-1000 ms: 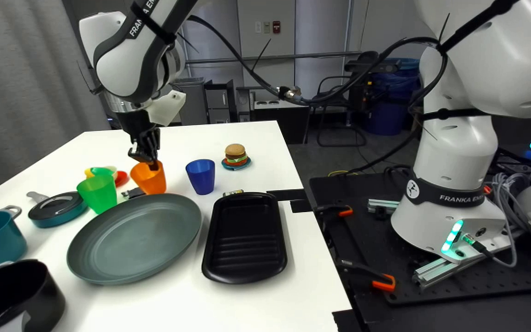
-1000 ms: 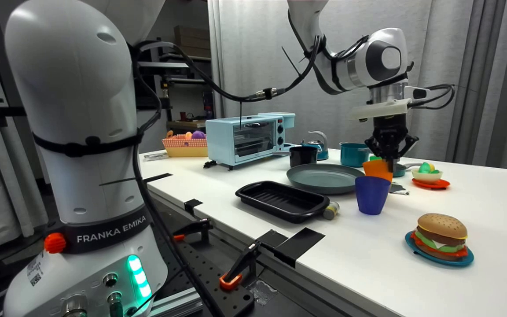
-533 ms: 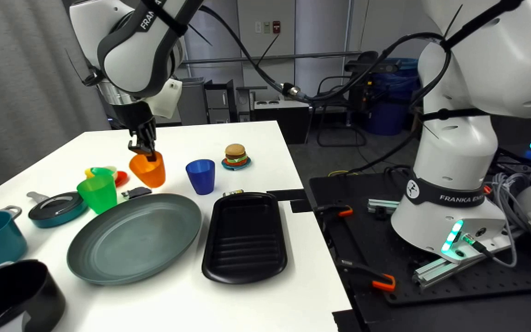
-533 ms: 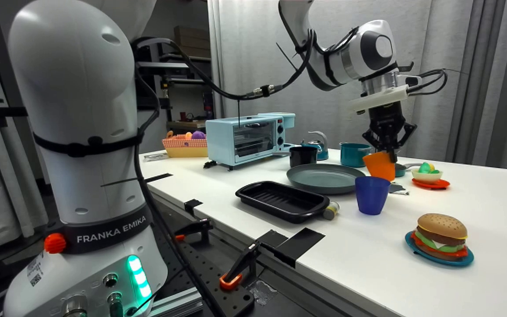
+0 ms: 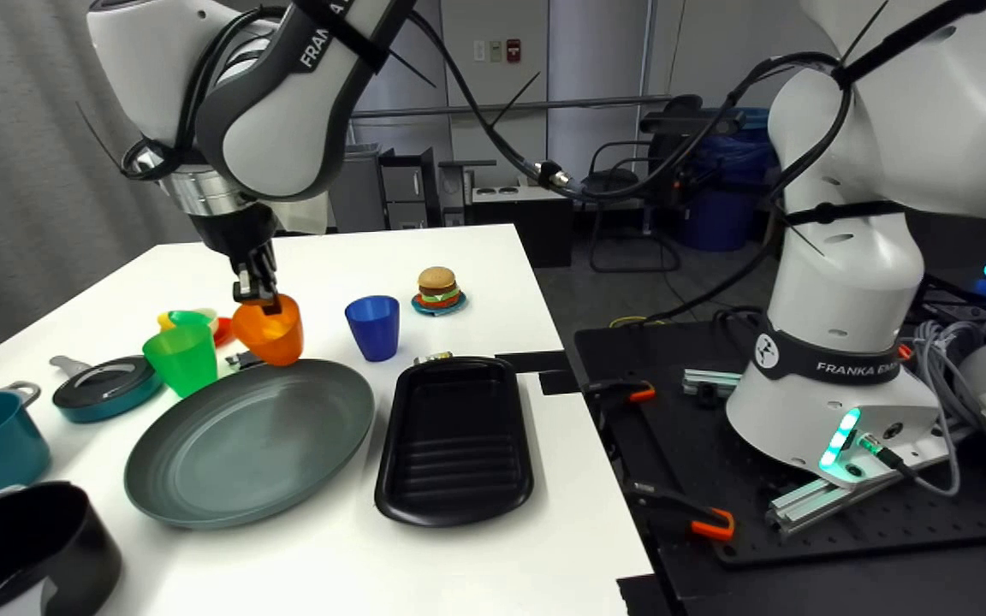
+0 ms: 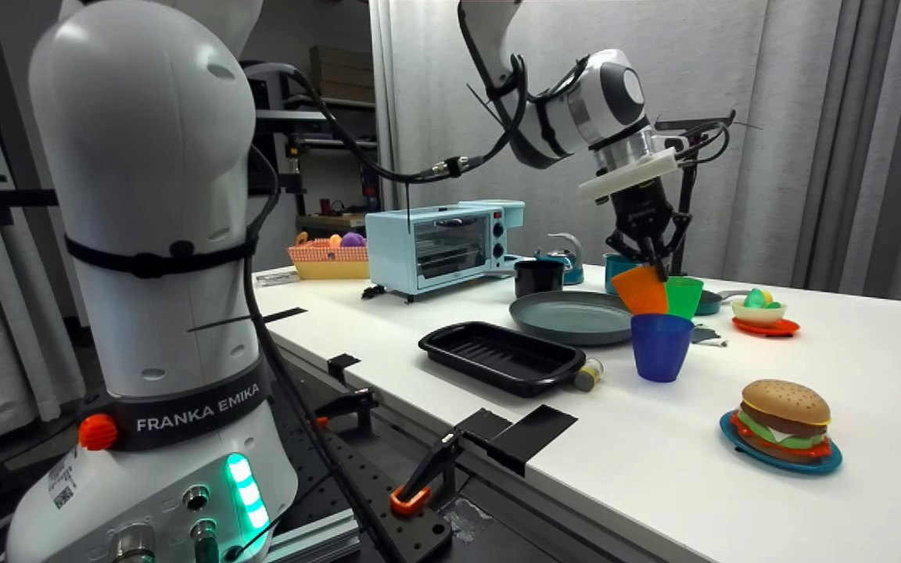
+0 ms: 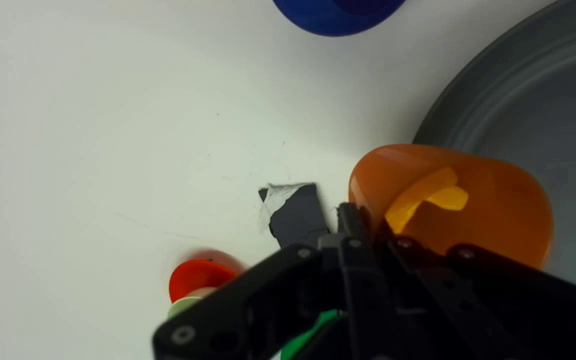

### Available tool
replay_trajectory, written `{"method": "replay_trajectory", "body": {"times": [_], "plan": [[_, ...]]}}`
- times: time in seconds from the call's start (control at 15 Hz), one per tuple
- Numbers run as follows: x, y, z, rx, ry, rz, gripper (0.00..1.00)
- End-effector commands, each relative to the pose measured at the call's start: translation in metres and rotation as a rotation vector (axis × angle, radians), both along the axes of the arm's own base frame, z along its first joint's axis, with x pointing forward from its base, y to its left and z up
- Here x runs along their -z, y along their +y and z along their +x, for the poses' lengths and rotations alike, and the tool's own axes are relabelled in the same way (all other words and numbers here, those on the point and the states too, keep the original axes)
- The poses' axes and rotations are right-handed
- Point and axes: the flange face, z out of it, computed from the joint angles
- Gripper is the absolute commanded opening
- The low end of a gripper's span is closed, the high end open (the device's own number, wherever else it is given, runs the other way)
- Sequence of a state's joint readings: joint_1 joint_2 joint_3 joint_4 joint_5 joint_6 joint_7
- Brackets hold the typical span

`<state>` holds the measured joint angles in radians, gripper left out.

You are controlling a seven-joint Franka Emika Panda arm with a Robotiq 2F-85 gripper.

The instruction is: Pour the contents from the orange cup onto the gray plate

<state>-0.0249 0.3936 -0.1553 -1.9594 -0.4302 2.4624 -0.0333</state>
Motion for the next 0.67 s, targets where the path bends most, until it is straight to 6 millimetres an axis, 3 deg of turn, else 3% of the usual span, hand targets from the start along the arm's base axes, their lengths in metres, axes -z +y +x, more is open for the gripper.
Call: {"method": "replay_trajectory", "body": {"times": [0.0,0.6], "plan": [[-0.007,0.023,-0.011,-0.062,-0.043,-0.059,0.00],[-0.002,0.078,-0.015,-0.263,-0.120,-0.264,0.00]]}}
